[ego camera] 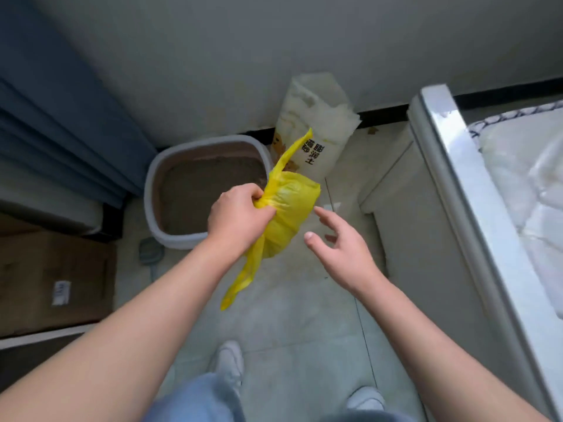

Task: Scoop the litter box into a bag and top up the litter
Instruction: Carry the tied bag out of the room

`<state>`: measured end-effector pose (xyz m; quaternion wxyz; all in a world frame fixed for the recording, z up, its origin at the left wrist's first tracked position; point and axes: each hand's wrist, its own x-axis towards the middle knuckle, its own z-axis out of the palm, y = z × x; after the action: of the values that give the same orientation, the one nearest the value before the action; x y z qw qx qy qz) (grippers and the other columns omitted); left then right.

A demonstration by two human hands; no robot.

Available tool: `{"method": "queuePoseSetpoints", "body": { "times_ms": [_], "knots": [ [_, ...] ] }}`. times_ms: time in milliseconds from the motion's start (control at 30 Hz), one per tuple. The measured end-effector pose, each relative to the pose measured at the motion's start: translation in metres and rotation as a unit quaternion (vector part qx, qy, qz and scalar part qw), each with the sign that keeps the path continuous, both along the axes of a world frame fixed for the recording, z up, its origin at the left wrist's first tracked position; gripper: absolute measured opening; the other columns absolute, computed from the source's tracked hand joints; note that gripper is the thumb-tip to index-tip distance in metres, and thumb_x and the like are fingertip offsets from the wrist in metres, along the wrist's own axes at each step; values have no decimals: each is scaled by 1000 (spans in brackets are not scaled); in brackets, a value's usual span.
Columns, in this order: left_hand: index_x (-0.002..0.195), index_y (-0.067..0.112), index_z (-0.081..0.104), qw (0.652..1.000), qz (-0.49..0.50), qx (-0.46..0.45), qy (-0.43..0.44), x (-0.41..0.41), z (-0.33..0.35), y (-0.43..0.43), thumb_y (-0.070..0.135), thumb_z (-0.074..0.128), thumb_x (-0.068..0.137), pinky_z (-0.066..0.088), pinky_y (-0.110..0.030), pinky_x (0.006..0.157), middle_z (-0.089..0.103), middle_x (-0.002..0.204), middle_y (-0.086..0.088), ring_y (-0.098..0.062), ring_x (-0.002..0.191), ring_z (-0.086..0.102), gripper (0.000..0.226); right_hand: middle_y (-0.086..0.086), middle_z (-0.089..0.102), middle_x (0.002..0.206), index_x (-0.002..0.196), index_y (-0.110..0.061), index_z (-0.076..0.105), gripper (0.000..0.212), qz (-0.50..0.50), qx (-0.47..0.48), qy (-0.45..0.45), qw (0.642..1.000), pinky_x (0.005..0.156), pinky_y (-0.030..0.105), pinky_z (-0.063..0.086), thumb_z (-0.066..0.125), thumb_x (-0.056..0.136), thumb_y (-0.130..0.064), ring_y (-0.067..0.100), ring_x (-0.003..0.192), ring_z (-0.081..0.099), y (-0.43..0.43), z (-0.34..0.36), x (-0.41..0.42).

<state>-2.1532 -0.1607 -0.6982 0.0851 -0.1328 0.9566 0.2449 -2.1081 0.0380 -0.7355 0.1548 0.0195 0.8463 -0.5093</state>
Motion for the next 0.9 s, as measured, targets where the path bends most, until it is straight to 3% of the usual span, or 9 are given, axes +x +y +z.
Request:
{"method": "queuePoseSetpoints", "body": {
  "times_ms": [133,367,500,600,800,900],
  "knots": [
    [96,28,69,999,51,-15,12,21,129,7,38,64,77,51,-37,77,73,92,-1,-32,96,65,22,-12,50,147,147,-27,44,70,30,-14,-5,999,106,38,45,57,84,-53,7,131,48,-13,126,13],
    [98,28,65,998,51,12,31,77,339,34,39,64,80,53,-38,78,71,90,6,-26,90,64,21,-12,42,153,152,-25,36,78,92,-14,5,996,112,40,40,53,83,-59,5,138,41,-5,331,44],
    [93,28,66,994,63,56,63,120,439,39,41,61,76,55,-40,79,70,86,8,-22,86,64,22,-14,41,151,152,-24,36,65,152,14,57,987,111,32,39,63,94,-38,10,135,45,9,430,71],
    [99,27,69,988,77,82,109,157,502,42,35,66,80,54,-40,81,72,90,8,-20,88,66,21,-20,45,140,150,-24,39,61,198,24,101,975,101,19,35,64,95,-33,6,131,45,16,488,99],
    [101,29,68,974,108,65,186,246,587,35,38,67,82,55,-38,76,70,88,10,-16,85,65,21,-10,45,149,151,-23,37,68,304,66,189,932,110,23,34,55,91,-48,6,139,38,7,564,164],
    [100,29,68,964,142,62,216,296,611,21,36,70,84,55,-36,73,70,86,11,-13,82,65,17,-18,43,147,151,-26,37,62,336,58,216,915,106,8,25,60,95,-40,0,138,35,-9,590,197]
  ]
}}
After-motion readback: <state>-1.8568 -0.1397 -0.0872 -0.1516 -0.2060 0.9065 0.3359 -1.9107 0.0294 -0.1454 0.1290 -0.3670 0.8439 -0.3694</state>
